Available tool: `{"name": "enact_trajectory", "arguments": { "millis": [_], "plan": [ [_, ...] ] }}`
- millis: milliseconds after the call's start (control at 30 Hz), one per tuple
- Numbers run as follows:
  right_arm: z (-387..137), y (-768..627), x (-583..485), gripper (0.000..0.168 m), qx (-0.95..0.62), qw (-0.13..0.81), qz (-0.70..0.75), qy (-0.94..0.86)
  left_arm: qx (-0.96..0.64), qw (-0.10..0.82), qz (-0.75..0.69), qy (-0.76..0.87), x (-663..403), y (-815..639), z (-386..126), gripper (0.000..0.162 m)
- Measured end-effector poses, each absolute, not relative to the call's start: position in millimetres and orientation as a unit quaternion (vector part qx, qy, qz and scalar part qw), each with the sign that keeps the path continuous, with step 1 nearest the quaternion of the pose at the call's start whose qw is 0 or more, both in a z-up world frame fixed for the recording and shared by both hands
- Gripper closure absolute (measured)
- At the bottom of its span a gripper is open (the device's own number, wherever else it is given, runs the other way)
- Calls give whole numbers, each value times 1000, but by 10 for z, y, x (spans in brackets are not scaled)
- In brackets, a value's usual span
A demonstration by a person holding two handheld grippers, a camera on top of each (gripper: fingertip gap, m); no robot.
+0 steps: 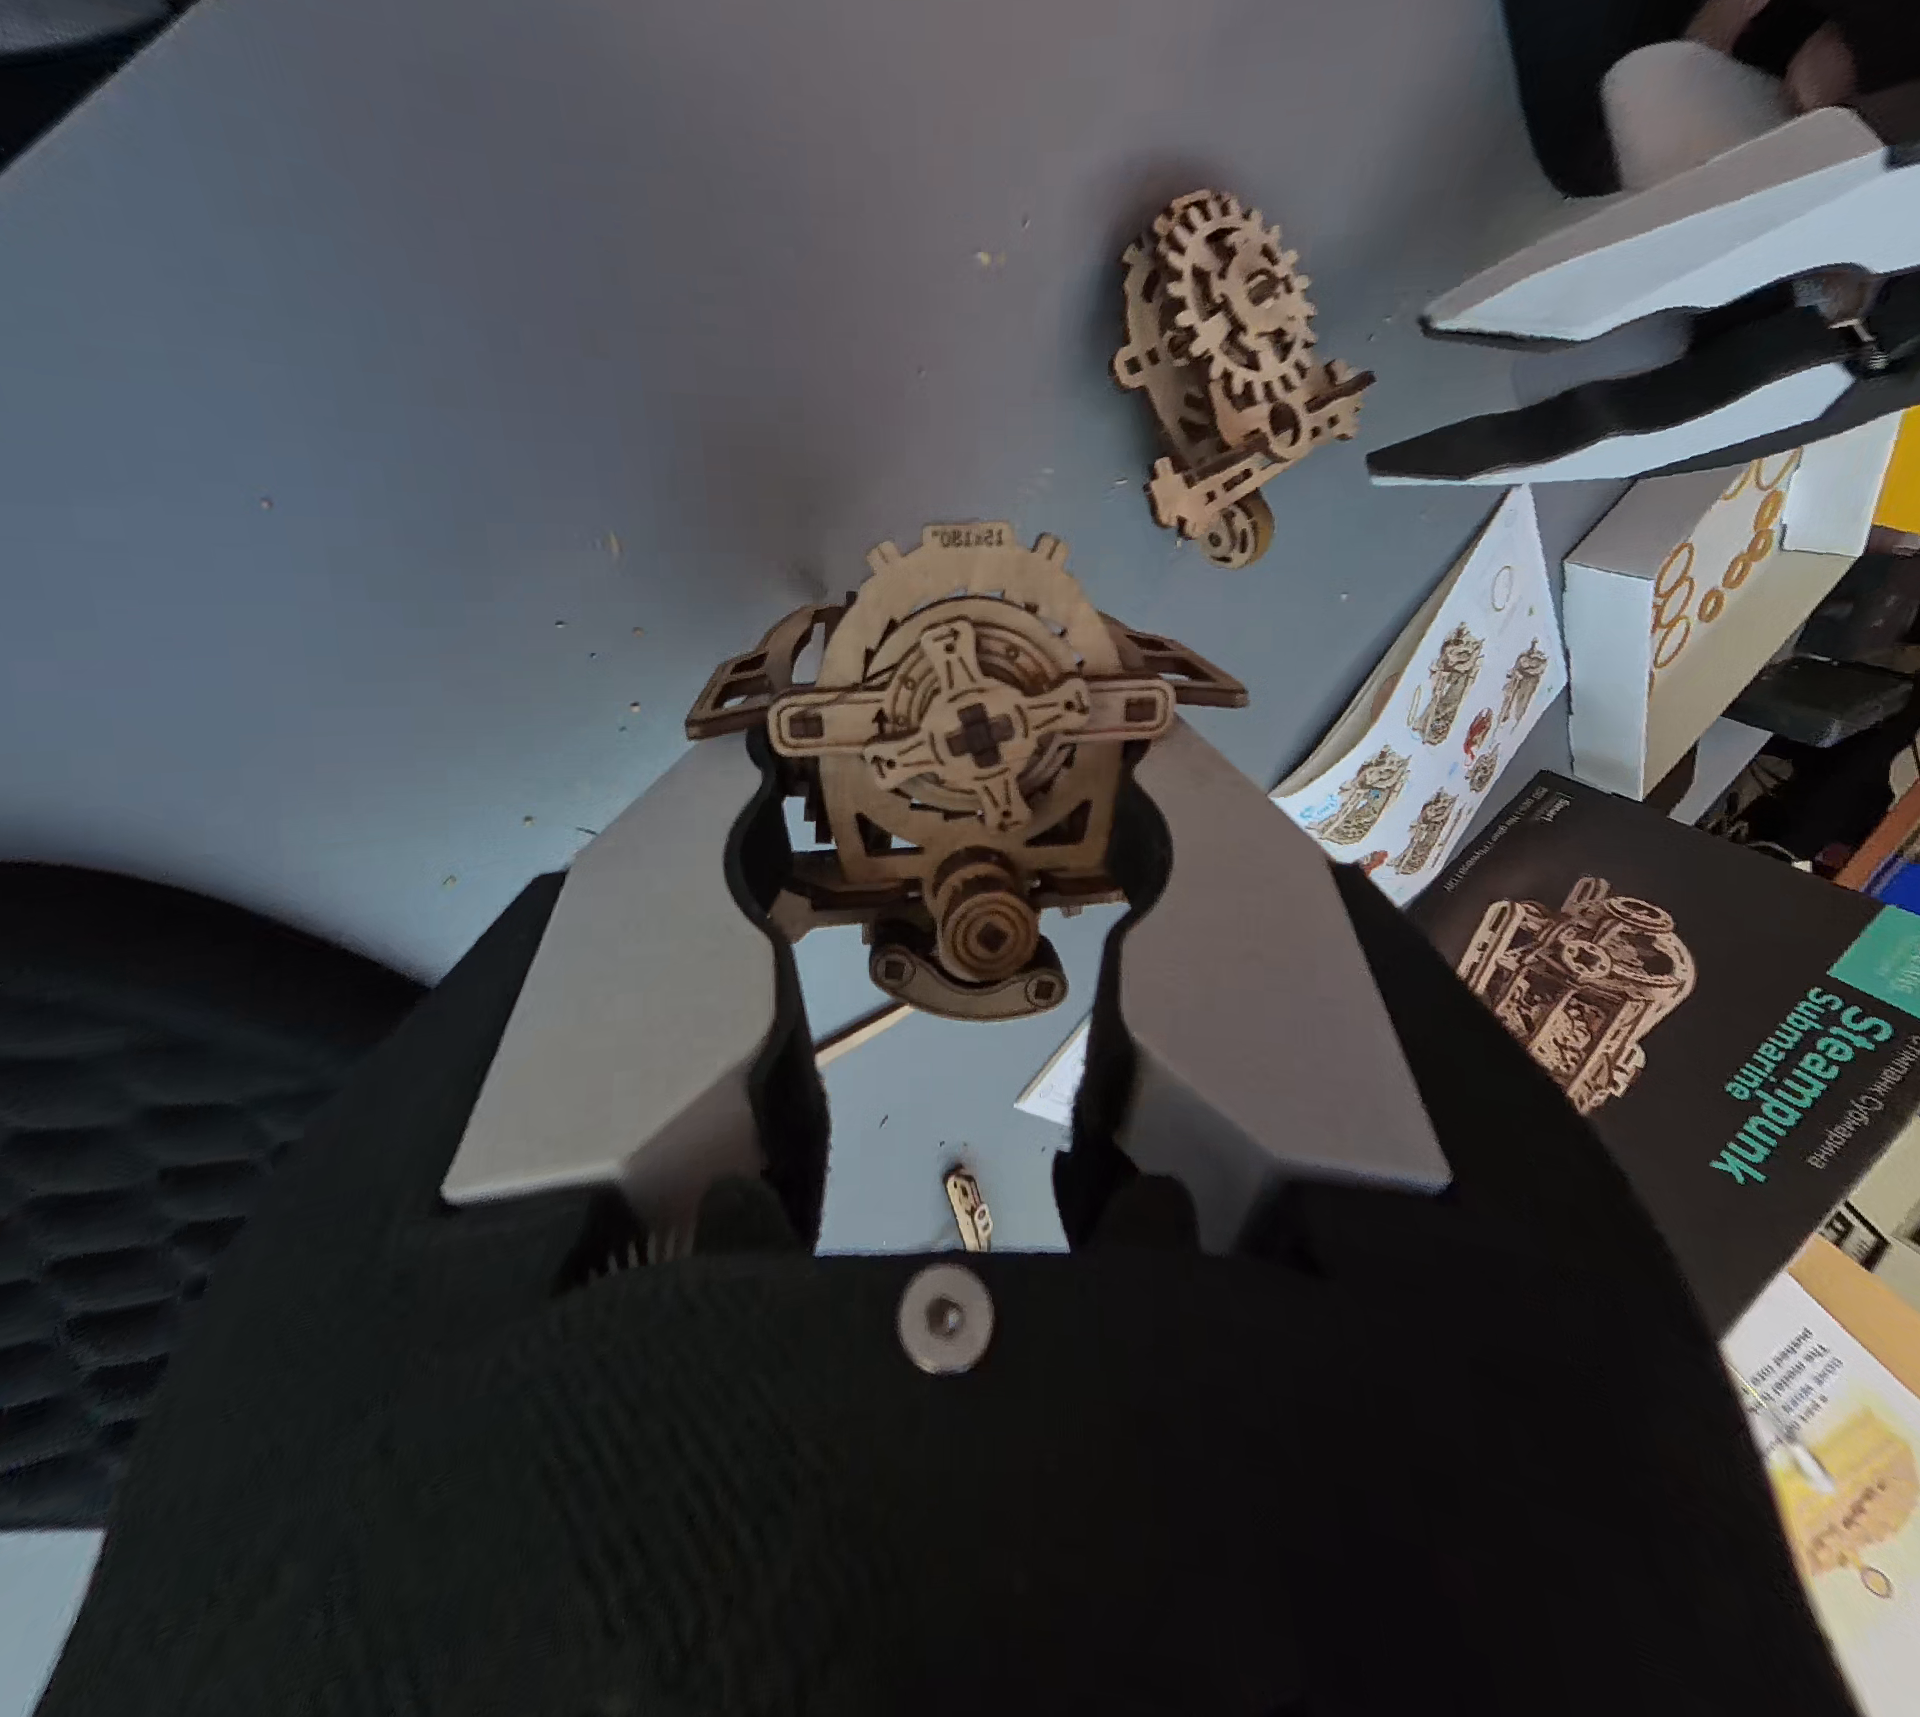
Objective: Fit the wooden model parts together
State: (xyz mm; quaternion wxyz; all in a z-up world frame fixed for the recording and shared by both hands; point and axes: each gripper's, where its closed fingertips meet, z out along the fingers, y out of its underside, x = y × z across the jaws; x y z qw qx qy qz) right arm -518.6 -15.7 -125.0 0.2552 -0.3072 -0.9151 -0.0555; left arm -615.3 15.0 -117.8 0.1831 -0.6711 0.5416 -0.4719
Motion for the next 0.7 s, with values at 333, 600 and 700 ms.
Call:
{"name": "enact_trajectory", "arguments": {
  "millis": [333, 600, 700],
  "plan": [
    [-1241, -149, -5148, 109, -261, 235, -172, -920, -673, 367, -378, 520, -6028, -68, -788, 123],
    [-1303, 61, -5223, 108, -136, 167, -432, -876, -664, 384, -391, 508, -5958, -694, -773, 122],
    [-1430, -106, -5330, 108, -97, 145, -458, -872, -667, 384, -419, 482, -6047, -861, -728, 123]
  ]
}}
